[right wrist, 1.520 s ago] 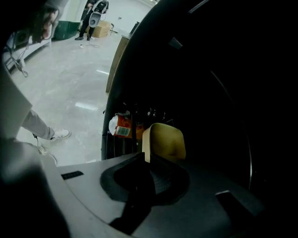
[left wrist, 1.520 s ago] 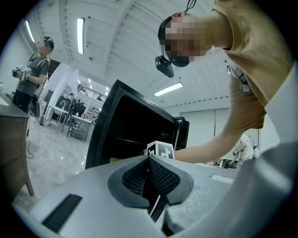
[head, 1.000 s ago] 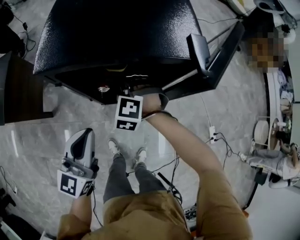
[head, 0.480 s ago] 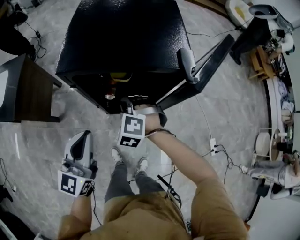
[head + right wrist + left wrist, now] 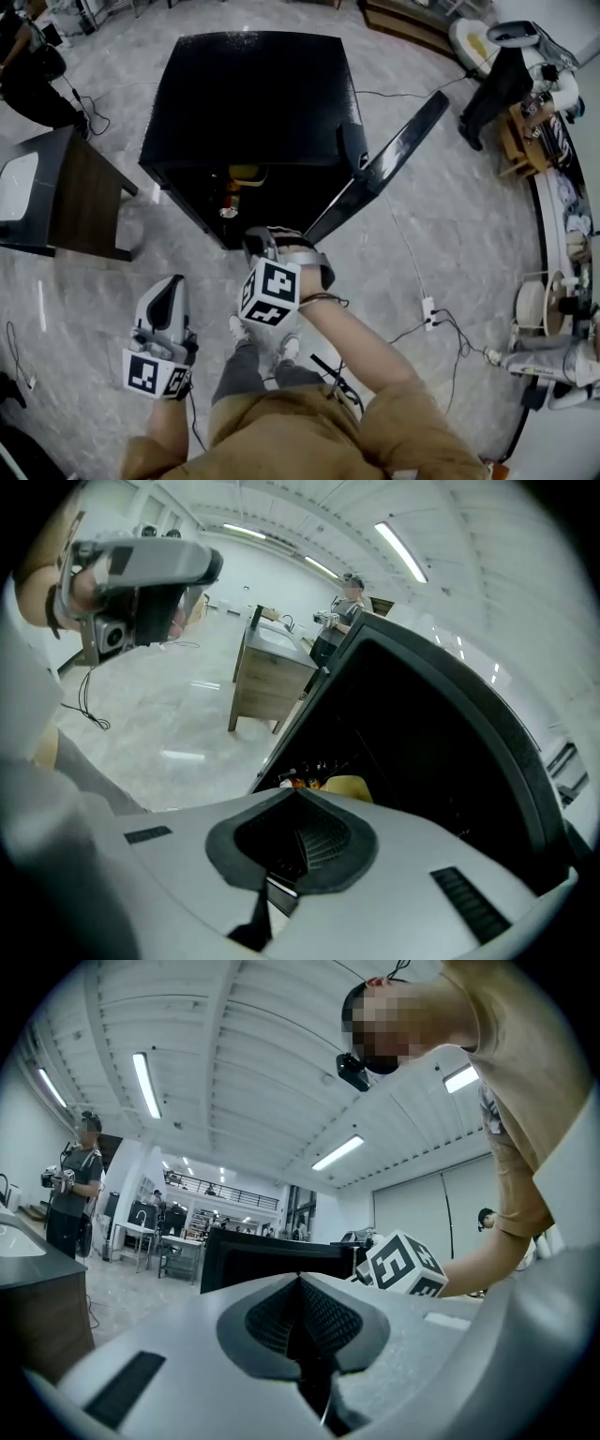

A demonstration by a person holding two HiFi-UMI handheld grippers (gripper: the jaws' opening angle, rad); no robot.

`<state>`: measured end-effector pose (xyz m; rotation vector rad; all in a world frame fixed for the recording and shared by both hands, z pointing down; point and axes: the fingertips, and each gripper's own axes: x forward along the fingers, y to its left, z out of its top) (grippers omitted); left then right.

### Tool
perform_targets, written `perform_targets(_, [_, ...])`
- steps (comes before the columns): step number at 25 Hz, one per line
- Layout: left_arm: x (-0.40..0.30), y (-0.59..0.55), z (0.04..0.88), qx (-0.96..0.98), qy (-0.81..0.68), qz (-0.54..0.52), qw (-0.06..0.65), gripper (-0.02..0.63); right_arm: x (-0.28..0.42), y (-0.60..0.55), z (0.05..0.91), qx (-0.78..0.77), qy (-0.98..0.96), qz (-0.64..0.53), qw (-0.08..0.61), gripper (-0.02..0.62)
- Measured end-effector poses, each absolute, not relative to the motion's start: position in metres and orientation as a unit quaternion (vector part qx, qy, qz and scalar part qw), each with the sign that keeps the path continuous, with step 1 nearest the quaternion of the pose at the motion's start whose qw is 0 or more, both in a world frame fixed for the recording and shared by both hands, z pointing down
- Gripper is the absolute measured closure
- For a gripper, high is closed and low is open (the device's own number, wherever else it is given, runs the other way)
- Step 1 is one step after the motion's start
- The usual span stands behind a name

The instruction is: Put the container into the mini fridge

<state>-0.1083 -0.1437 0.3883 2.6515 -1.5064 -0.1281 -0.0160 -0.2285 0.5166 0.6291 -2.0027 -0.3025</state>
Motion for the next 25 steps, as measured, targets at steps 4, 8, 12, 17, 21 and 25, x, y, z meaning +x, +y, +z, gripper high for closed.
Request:
perform_targets(4, [-0.100,-0.137,0.372,0.870,-0.490,-0.052,0.035,0.604,-0.014,-0.219,0.490,0.267,-0.830,-0.125,0.473,0.594])
perform_targets(8, [-0.096,-0.127,0.356,0.869,-0.491,-0.057,0.028,0.604,-0.006,-0.209,0.461,0.281,-0.839,-0.114,0.451,0.594])
perform_targets(12, [-0.098,-0.119,0.344,0.866,-0.497,-0.054,0.021,0.604,0.001,-0.199,0.440,0.277,-0.843,-0.122,0.443,0.594])
perform_targets(17, [-0.094,-0.111,0.327,0.867,-0.495,-0.055,0.010,0.604,0.006,-0.187,0.415,0.282,-0.850,-0.121,0.428,0.594])
perform_targets(21, [-0.084,-0.102,0.313,0.870,-0.490,-0.060,0.002,0.604,0.008,-0.174,0.393,0.292,-0.862,-0.107,0.400,0.594])
perform_targets(25, [-0.076,-0.095,0.302,0.869,-0.491,-0.063,-0.005,0.604,0.005,-0.157,0.378,0.285,-0.875,-0.097,0.379,0.594])
